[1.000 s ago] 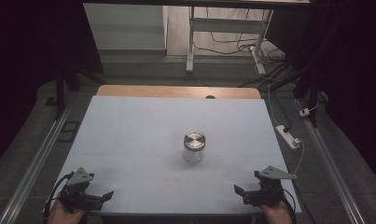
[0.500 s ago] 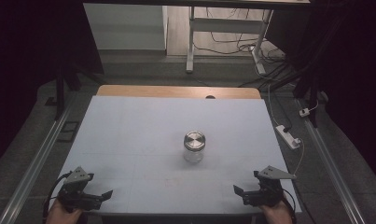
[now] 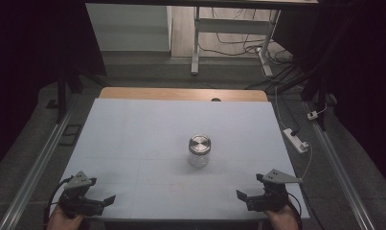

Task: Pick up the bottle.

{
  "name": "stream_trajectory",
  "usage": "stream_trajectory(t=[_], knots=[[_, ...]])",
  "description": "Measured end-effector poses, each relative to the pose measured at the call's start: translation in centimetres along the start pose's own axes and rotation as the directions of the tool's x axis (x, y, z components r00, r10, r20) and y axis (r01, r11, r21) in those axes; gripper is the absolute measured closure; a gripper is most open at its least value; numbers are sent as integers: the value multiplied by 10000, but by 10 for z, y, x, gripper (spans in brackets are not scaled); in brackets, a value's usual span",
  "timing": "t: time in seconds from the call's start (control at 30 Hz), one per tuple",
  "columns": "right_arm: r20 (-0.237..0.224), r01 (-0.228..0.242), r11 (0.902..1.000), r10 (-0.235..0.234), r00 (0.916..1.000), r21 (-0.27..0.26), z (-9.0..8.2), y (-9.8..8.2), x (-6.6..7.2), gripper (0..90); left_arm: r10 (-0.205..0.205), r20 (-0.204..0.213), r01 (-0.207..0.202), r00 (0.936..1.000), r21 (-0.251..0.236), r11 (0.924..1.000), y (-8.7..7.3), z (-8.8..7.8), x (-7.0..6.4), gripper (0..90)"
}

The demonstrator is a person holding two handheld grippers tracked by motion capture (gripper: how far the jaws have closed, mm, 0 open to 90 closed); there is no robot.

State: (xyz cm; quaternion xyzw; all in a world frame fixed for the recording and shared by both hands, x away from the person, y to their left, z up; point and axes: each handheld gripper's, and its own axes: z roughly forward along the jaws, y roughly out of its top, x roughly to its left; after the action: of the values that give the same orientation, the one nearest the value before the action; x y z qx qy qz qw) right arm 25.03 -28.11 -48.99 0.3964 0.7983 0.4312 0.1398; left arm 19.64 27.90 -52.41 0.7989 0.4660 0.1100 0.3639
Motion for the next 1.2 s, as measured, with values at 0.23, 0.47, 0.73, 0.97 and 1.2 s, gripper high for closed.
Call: stream_trajectory(t=[0.23, 0.47, 0.73, 0.97, 1.2], knots=[[-335, -13, 10000, 13, 9994, 10, 4, 5, 4, 0, 53, 15, -53, 10000, 22, 10000, 0, 0, 0, 4], [-419, 159, 9999, -159, 9990, -19, 10, 10, 7, 0, 77, 42, -77, 10000, 20, 10000, 0, 0, 0, 4], [-511, 234, 9987, -211, 9985, 444, 24, 11, 7, 0, 76, 63, -76, 10000, -5, 10000, 0, 0, 0, 2], [-522, 417, 9986, -401, 9978, 310, 31, 16, 7, 0, 10, 87, -10, 10000, 7, 10000, 0, 0, 1, 0], [-655, 669, 9973, -649, 9957, 296, 38, 21, 11, 0, -8, 79, 9, 10000, -27, 10000, 0, 0, 1, 0]])
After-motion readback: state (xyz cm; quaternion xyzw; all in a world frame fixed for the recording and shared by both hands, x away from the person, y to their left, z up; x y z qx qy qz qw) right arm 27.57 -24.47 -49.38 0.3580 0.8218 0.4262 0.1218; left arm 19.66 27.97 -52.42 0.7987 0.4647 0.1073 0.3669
